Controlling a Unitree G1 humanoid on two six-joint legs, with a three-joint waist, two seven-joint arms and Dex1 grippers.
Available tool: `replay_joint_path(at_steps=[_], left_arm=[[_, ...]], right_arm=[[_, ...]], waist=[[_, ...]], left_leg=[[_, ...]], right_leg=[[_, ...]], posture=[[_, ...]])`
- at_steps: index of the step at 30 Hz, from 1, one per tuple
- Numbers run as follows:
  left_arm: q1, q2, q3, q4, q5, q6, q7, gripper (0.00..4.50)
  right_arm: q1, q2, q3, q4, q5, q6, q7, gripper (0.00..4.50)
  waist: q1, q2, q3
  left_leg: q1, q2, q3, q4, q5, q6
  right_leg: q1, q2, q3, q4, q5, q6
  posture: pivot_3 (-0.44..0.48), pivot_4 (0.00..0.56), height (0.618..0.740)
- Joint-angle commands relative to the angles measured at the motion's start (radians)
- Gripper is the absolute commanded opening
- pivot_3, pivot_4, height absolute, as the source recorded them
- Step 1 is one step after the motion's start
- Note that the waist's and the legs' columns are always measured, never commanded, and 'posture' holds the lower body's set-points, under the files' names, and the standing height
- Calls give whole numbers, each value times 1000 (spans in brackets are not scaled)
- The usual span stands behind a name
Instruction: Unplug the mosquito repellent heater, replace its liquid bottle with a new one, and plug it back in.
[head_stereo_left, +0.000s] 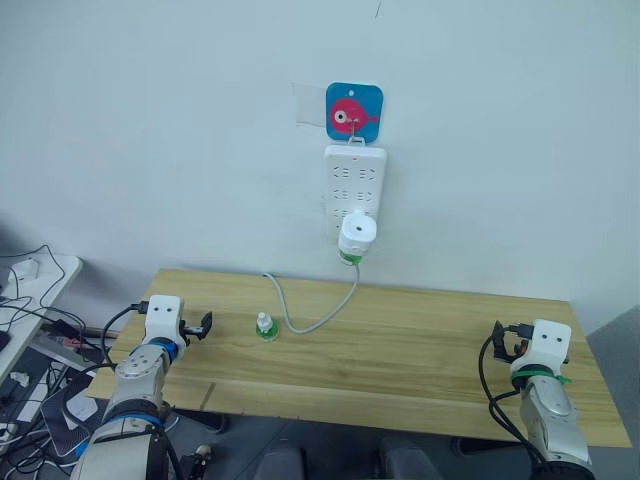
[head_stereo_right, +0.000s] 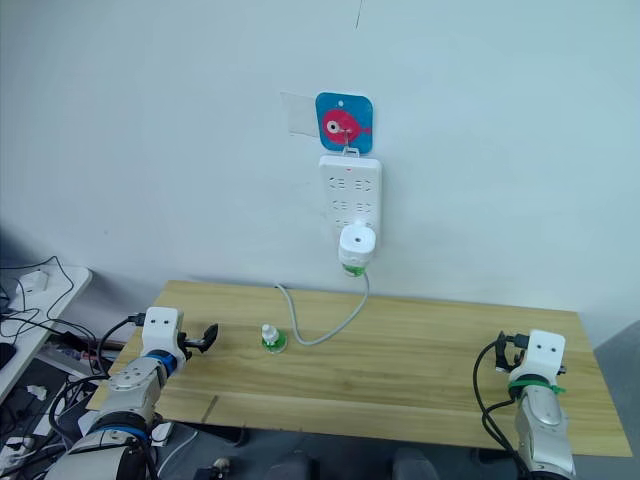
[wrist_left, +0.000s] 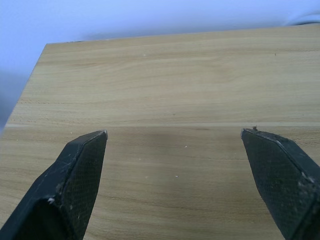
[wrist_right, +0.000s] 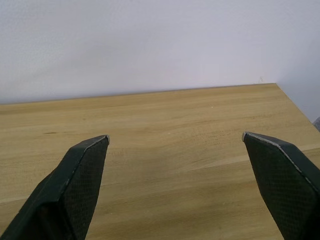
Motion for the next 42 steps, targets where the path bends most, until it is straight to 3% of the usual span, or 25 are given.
replay_joint_path(at_steps=[1, 8, 17, 26, 31, 34, 37, 42], left_arm=[[-10, 16, 12, 7, -4, -15, 13, 4479], [1, 22, 23, 24, -12, -38, 5, 4479], [67, 51, 111, -119, -144, 2, -187, 4479], [181, 121, 77, -659, -286, 270, -424, 4479], [93, 133, -25, -906, -357, 482, -521, 4479], [-16, 115, -96, -959, -389, 567, -591, 3913], [-123, 97, -142, -942, -376, 593, -613, 2997], [-294, 44, -204, -789, -327, 540, -672, 2997]], right_arm=[[-6, -9, -16, -41, 7, -3, -7, 4500], [7, -12, -9, -70, 7, 19, 9, 4500], [48, -16, 6, -194, 4, 85, 38, 4500], [163, -80, 135, -672, 86, 337, 213, 4500], [167, -112, 184, -894, 194, 501, 270, 4500], [116, -116, 208, -981, 245, 580, 268, 4500], [57, -101, 216, -1035, 299, 653, 247, 4500], [-17, -83, 263, -1094, 356, 747, 225, 4500]], waist=[[0, 0, 0], [0, 0, 0], [-1, 3, 10], [-2, 8, 42], [4, 7, 60], [0, 5, 71], [-13, 3, 77], [-28, 2, 84]], left_leg=[[0, 0, 0, 0, 0, 0], [0, 0, 0, 0, 0, 0], [2, 0, 0, 0, 0, 0], [2, 1, -2, 0, 0, 0], [1, 1, -4, 1, 0, 0], [0, 1, -4, 1, 0, 0], [0, 1, -4, 1, 0, 0], [-4, 1, -5, 2, 0, 0]], right_leg=[[0, 0, 0, 0, 0, 0], [0, 0, 0, 0, 0, 0], [2, 1, 0, 0, -1, -1], [2, 1, -1, 1, -1, -1], [3, 1, -3, 0, -1, -1], [3, 1, -3, 0, -1, -1], [3, 1, -3, 0, -1, -1], [0, 1, -4, 0, -1, -1]], posture=[[85, 86, 740], [97, 107, 740], [76, 159, 740], [79, 195, 740], [60, 209, 740], [48, 211, 740], [24, 214, 740], [2, 208, 740]])
